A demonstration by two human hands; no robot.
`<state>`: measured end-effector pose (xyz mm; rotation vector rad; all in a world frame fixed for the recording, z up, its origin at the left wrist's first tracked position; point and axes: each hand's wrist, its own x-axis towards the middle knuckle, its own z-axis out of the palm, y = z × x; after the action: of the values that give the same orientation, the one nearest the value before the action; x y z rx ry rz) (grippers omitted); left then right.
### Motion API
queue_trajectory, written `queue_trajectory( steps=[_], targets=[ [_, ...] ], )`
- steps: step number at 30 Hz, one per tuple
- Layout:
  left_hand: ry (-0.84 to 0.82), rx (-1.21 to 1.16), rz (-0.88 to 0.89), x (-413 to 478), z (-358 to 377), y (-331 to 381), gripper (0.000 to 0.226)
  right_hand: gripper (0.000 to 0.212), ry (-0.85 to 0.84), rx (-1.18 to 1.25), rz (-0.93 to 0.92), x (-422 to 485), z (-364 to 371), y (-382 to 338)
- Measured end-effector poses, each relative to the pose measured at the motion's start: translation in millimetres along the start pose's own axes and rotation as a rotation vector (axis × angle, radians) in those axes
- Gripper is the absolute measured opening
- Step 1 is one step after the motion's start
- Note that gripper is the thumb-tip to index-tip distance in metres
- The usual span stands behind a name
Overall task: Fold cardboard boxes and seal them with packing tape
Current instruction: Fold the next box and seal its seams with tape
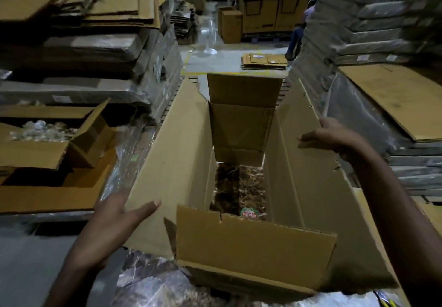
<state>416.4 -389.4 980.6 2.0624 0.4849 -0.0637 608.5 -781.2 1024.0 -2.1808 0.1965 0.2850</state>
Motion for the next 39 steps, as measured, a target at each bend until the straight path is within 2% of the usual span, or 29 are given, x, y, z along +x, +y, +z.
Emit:
queue_trajectory(
  steps=[2,5,8,12,15,18,21,23,27,30,34,37,39],
  targets=[
    [-0.027,-0.003,0.038,-1.3,2.6,3.1,0.016,0.022,-0.029,-0.103,-0.007,-8.2,3.7,3.9],
    [-0.064,0.024,0.072,-7.5,0.7,11.6,0.013,0.033,-0.035,-0.222,-0.004,-11.2,4.5,5.9],
    [-0.114,-0.043,0.034,-15.7,-9.4,14.1,0.013,0.027,-0.076,-0.320,-0.008,-19.8,1.7,-5.3],
    [-0.094,-0.065,0.014,-16.6,-22.6,7.4,0.016,0.023,-0.075,-0.345,-0.015,-22.4,4.5,-13.2],
    [-0.074,0.106,0.035,-7.1,-14.1,4.7,0.014,0.016,0.028,-0.395,-0.046,-16.6,24.9,-15.7],
    [-0.046,0.189,0.042,15.2,-4.9,6.3,0.022,0.011,0.108,-0.520,-0.121,-14.5,42.1,-25.6],
    [0.008,0.342,0.091,29.2,6.3,19.6,0.030,0.012,0.151,-0.627,-0.150,-12.0,50.2,-38.4],
    [0.056,0.412,0.123,33.7,14.2,27.6,0.026,0.021,0.185,-0.644,-0.146,-6.1,53.0,-39.9],
    [0.004,0.211,0.113,45.0,26.3,18.7,0.022,0.034,0.234,-0.746,-0.088,-1.7,46.8,-31.5],
    [-0.034,0.029,0.071,48.5,41.4,5.7,0.034,0.043,0.241,-0.758,-0.071,1.8,33.8,-16.9],
    [-0.035,-0.036,0.064,45.4,68.7,-6.2,0.027,0.039,0.227,-0.823,-0.080,2.1,29.8,4.0],
    [-0.104,0.066,0.077,32.5,81.8,-15.7,0.019,0.035,0.317,-0.851,-0.097,4.8,35.5,27.8],
    [-0.152,0.128,0.090,25.2,85.6,-26.1,0.020,0.040,0.369,-0.798,-0.098,8.9,36.5,46.8]
  ],
)
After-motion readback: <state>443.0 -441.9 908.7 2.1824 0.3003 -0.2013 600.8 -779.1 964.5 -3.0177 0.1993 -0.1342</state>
